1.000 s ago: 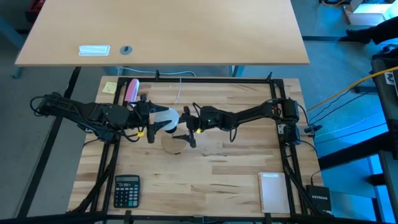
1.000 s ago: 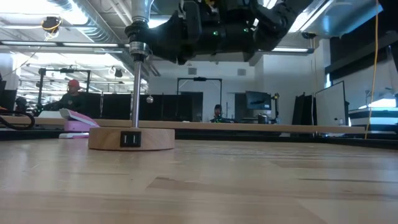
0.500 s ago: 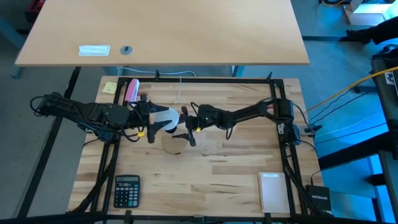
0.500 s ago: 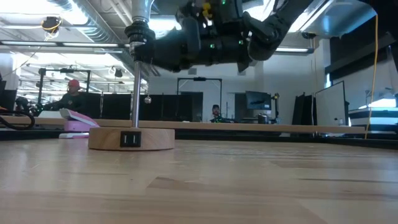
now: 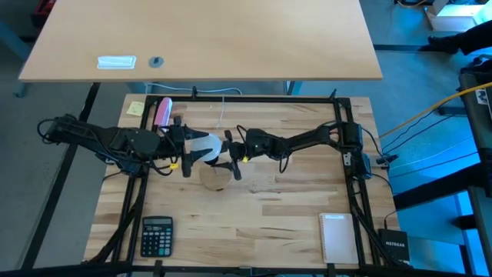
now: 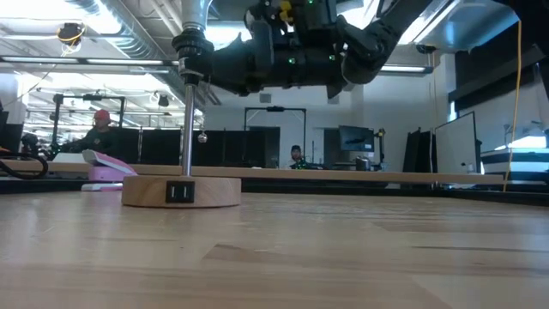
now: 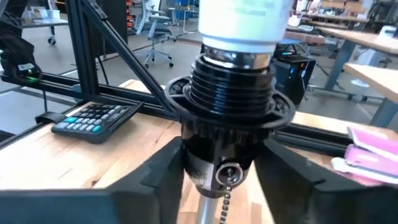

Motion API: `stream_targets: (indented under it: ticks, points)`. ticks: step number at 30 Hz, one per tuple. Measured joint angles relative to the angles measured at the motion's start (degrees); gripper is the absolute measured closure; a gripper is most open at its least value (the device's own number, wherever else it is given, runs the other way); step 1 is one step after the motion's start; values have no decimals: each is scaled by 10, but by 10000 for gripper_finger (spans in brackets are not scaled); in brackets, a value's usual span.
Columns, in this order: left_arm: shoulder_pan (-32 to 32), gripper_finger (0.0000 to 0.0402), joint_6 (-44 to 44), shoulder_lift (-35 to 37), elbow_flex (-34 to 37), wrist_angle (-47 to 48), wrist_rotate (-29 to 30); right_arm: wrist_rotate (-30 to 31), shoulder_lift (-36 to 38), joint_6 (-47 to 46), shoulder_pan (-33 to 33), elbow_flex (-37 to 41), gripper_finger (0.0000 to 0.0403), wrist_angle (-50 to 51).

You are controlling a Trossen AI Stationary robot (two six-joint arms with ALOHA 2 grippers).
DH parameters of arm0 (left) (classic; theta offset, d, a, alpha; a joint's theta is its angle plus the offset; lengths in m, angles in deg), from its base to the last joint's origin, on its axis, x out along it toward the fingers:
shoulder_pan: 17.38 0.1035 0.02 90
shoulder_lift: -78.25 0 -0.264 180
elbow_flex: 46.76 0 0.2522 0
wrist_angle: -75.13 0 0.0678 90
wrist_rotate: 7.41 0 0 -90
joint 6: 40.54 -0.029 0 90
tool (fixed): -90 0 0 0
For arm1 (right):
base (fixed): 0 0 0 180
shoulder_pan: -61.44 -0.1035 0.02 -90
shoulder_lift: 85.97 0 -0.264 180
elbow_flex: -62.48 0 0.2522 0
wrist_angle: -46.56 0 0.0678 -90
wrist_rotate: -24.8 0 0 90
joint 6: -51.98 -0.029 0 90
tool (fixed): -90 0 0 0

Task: Screw lightbulb
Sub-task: Insert the lightbulb into the desk lamp

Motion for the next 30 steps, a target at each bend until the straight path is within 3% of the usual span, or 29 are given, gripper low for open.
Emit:
stream_targets:
  ticks: [3, 9, 24, 27, 30]
  points:
    - [0, 163, 2, 0, 0, 0, 0, 17, 1, -9, -1, 0, 258, 11]
    - [0, 163, 1, 0, 0, 0, 0, 75, 2, -13, -10, 0, 259, 11]
    - [1, 163, 4, 0, 0, 0, 6, 405, 3, -72, -75, 1, 259, 3]
    - [0, 163, 5, 0, 0, 0, 4, 436, 3, -74, -81, 1, 259, 4]
    - [0, 163, 6, 0, 0, 0, 4, 430, 3, -74, -80, 1, 259, 3]
